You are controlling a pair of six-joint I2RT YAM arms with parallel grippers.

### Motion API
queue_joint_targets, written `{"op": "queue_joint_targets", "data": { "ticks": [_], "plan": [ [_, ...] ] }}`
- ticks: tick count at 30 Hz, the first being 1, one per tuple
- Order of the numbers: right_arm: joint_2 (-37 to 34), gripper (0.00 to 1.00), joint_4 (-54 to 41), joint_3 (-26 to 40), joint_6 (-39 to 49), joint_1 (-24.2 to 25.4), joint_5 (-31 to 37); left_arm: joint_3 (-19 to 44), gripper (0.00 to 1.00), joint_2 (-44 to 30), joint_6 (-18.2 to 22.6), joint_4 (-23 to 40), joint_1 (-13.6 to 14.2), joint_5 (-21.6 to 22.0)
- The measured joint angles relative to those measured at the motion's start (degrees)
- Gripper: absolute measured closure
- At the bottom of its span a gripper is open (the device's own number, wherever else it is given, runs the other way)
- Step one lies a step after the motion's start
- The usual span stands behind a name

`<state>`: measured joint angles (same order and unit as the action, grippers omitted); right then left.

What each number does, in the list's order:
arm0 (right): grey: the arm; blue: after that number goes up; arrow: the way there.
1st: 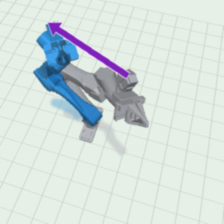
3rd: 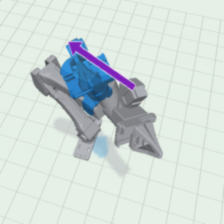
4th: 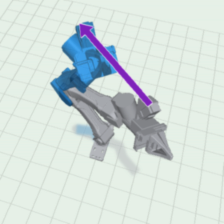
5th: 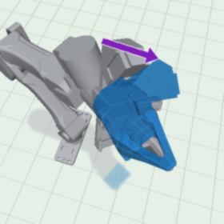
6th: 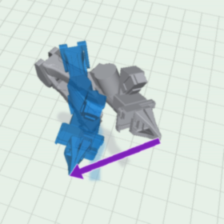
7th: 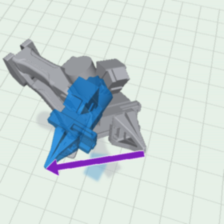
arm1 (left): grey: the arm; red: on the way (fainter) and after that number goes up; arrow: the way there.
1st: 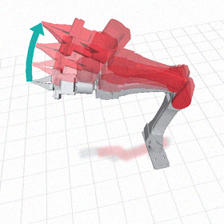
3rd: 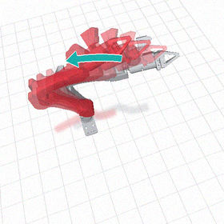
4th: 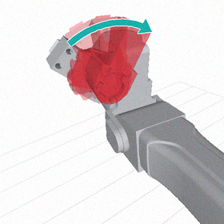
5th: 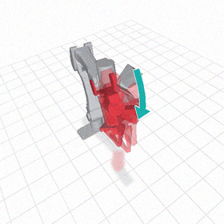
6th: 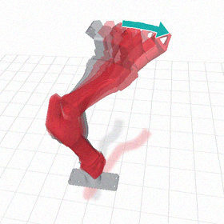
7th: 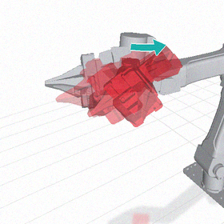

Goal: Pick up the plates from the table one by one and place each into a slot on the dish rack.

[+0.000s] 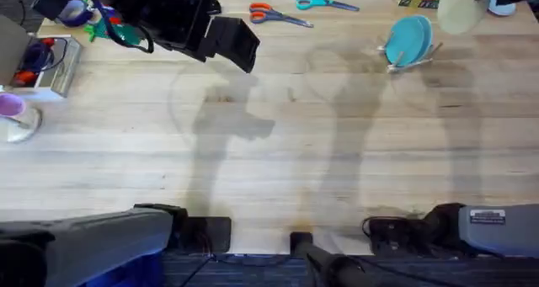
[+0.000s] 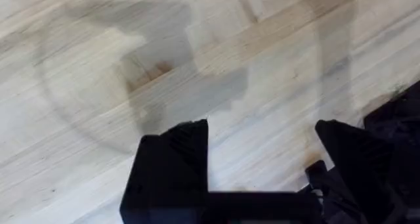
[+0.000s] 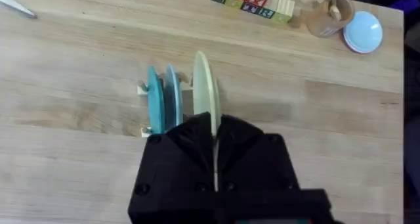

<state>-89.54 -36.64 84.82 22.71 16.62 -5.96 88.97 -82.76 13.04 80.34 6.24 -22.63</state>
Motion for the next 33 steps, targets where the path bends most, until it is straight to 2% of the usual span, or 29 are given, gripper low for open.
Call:
{"op": "queue_joint_targets", "data": {
  "ticks": [19,33],
  "plan": [
    [-4.4,0.971,1.9,0.0,-1.3,0.0,0.0,0.0,0.006,0.0,0.0,0.0,0.0,0.0],
    [-6.5,0.971,2.8,0.0,-1.5,-2.1,0.2,0.0,0.006,0.0,0.0,0.0,0.0,0.0]
  ]
}}
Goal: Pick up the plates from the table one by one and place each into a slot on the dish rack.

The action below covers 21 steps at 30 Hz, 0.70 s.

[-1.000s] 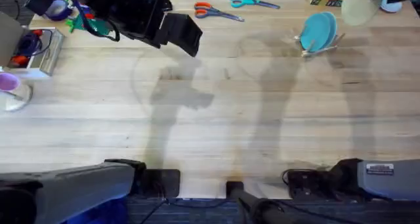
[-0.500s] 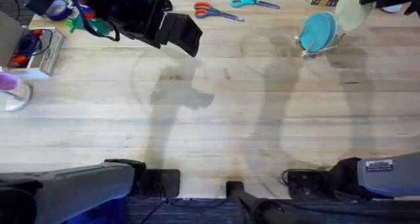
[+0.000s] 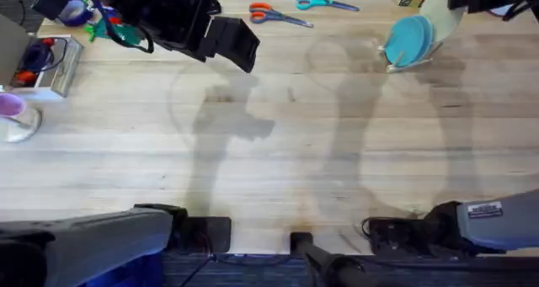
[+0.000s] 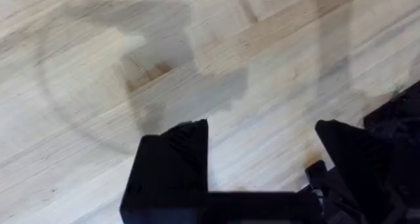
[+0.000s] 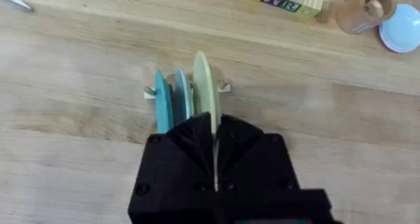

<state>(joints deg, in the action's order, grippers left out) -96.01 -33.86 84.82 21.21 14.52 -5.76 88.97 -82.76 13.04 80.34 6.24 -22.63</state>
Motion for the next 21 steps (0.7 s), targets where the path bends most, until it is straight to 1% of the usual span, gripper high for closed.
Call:
{"op": "queue_joint_targets", "data": {
  "ticks": [5,21],
  "plan": [
    [-1.3,0.971,0.0,0.0,0.0,0.0,0.0,0.0,0.007,0.0,0.0,0.0,0.0,0.0],
    [-1.6,0.971,0.4,0.0,0.0,0.0,0.0,0.0,0.006,0.0,0.0,0.0,0.0,0.0]
  ]
}}
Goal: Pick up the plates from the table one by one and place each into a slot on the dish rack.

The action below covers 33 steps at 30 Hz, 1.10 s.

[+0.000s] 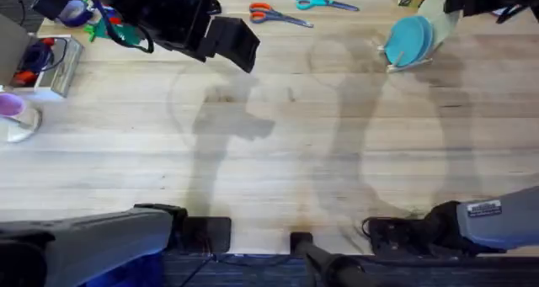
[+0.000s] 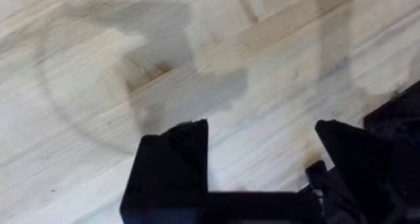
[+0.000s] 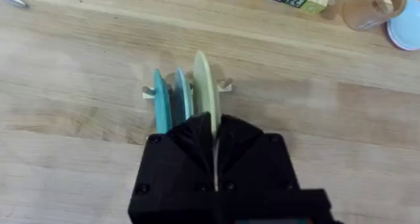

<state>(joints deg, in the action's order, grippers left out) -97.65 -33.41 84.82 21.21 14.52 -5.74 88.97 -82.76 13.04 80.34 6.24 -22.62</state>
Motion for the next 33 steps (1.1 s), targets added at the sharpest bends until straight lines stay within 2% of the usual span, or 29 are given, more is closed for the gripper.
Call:
{"op": "queue_joint_targets", "data": {
  "ticks": [9,33],
  "plan": [
    [-0.1,0.971,0.0,0.0,0.0,0.0,1.9,0.0,0.006,0.0,0.0,0.0,0.0,0.0],
    [-1.1,0.971,0.0,0.0,0.0,0.0,1.9,0.0,0.006,0.0,0.0,0.0,0.0,0.0]
  ]
}}
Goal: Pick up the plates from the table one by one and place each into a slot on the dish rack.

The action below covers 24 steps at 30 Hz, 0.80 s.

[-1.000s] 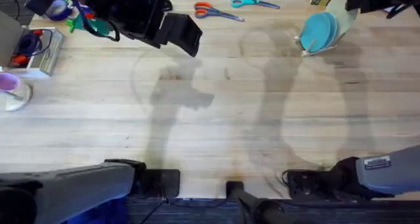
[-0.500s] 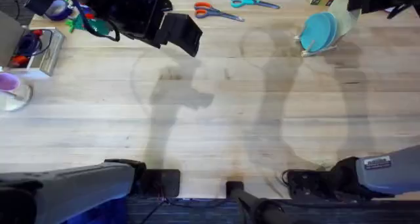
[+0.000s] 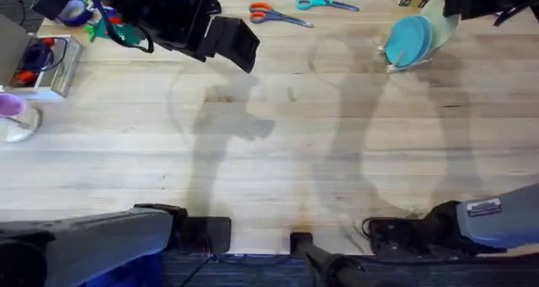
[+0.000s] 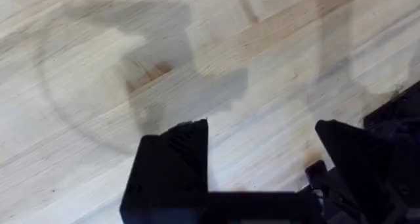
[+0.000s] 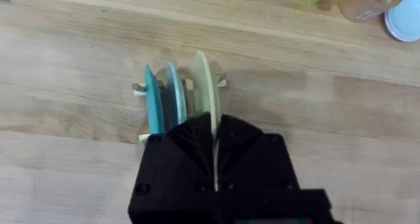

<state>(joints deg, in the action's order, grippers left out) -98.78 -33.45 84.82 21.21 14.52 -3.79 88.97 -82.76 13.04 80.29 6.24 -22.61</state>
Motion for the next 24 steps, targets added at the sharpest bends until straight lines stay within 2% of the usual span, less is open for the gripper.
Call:
{"op": "queue_joint_targets", "data": {
  "ticks": [18,24],
  "plan": [
    [-2.9,0.971,0.0,0.0,0.0,-0.1,0.0,0.0,0.008,0.0,0.0,0.0,0.0,0.0],
    [-2.9,0.859,0.1,0.0,0.0,-0.1,0.0,0.0,0.006,0.0,0.0,0.0,0.0,0.0]
  ]
}}
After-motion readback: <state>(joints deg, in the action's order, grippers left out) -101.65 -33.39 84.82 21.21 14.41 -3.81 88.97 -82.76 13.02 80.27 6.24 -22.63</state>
